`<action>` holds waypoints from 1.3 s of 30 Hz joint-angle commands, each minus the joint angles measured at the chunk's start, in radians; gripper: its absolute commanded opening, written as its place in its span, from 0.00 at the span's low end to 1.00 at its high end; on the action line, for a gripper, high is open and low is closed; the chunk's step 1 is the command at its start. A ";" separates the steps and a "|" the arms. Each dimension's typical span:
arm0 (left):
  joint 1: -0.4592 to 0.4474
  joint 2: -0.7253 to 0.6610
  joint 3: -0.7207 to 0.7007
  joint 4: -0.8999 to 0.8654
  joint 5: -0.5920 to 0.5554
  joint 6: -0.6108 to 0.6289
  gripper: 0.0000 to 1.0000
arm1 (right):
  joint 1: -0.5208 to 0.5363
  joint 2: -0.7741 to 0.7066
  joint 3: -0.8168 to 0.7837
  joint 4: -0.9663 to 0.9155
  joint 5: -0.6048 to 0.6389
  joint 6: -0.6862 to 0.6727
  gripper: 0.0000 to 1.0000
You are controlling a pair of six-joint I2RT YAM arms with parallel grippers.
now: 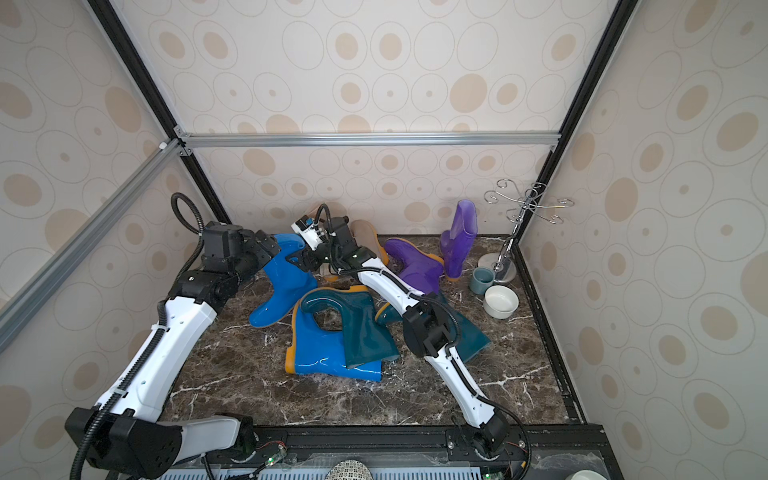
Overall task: Match and arrange rain boots in pairs
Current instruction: Adjust the rain boot at the center of the board.
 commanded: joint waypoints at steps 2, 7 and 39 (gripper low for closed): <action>0.005 0.012 0.058 -0.040 -0.038 -0.027 1.00 | 0.041 -0.020 -0.008 0.032 -0.068 0.013 0.23; 0.005 0.011 0.071 -0.091 -0.108 -0.107 1.00 | 0.106 -0.047 -0.001 -0.007 -0.014 -0.023 0.02; 0.032 -0.161 -0.014 -0.189 -0.525 -0.060 1.00 | 0.150 -0.030 0.109 0.063 0.223 0.565 0.00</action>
